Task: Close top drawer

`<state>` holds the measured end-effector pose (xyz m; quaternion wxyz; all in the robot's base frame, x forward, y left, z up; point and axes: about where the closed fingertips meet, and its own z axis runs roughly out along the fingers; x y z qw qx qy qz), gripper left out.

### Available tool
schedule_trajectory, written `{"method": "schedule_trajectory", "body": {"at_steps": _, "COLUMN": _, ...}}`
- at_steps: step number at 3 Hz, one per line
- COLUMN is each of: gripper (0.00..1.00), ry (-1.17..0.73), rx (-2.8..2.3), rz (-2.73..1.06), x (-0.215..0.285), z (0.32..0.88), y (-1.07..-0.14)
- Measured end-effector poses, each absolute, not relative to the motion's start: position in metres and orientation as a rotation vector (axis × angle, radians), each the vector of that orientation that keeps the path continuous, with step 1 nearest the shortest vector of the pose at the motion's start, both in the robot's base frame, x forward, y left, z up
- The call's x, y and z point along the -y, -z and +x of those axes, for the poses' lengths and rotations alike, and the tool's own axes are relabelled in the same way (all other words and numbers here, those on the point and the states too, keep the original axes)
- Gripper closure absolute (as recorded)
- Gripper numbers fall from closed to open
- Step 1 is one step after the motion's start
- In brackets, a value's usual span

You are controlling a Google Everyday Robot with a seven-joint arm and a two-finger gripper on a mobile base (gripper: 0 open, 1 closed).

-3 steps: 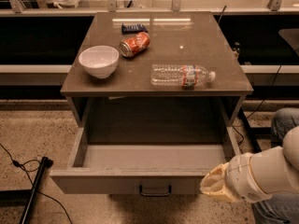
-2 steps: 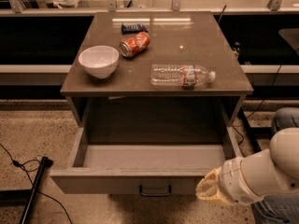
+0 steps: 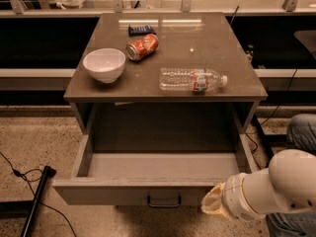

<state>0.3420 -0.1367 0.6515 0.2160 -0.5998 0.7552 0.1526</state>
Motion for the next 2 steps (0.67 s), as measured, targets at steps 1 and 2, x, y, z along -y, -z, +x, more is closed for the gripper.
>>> {"method": "schedule_trajectory", "body": {"at_steps": 1, "gripper": 1.0, "ry": -0.394, "rx": -2.093, "rz": -1.638, "x": 0.1376, "z": 0.3488, "y": -0.6523}}
{"method": "schedule_trajectory", "body": {"at_steps": 2, "gripper": 1.0, "ry": -0.36, "rx": -2.094, "rz": -1.635, "x": 0.1365, "z": 0.3525, "y": -0.6453}}
